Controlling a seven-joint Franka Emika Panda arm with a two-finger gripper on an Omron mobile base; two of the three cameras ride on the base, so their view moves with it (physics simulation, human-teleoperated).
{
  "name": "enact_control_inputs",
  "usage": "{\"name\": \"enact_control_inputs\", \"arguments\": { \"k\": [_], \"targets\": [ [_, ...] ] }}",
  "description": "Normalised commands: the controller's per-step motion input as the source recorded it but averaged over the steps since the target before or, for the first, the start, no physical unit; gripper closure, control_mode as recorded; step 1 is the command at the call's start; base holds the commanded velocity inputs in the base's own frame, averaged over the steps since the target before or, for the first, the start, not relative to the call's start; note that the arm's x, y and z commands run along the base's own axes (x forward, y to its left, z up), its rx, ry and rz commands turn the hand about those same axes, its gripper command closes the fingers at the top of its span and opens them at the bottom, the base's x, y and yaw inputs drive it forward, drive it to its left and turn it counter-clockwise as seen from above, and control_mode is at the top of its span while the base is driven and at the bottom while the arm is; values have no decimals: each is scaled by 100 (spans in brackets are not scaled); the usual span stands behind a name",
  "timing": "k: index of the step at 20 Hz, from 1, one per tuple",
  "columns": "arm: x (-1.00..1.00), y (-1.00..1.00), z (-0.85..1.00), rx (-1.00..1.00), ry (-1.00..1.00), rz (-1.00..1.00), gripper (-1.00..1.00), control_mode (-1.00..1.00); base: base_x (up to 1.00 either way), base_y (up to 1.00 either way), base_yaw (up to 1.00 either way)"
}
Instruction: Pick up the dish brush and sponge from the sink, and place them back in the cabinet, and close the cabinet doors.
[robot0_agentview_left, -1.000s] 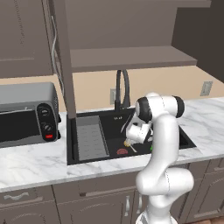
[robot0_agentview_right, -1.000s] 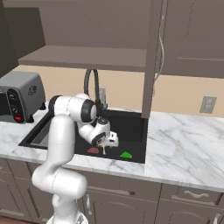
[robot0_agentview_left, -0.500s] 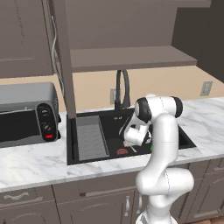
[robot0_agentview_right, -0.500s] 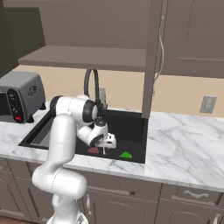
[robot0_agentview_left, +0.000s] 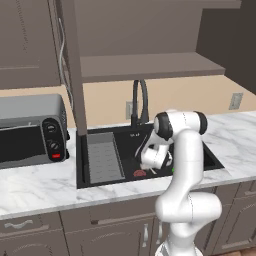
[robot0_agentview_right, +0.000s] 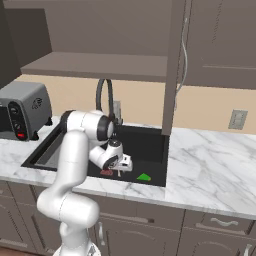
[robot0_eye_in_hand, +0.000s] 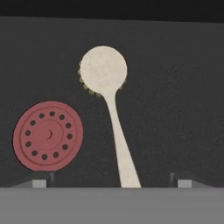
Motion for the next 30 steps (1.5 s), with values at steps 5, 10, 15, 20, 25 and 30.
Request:
{"name": "enact_control_inputs", "arguments": {
  "k": [5,10,15,20,25,30],
  "targets": [
    [3,0,-24,0,0,0,-100,-100,0,0,0],
    [4,0,-26,0,0,0,-100,-100,0,0,0],
    [4,0,-23,0,0,0,-100,-100,0,0,0],
    [2,0,-22,0,0,0,-100,-100,0,0,0],
    [0,0,-16,0,0,0,-100,-100,0,0,0],
    [0,0,-6,0,0,0,-100,-100,0,0,0]
  ]
}}
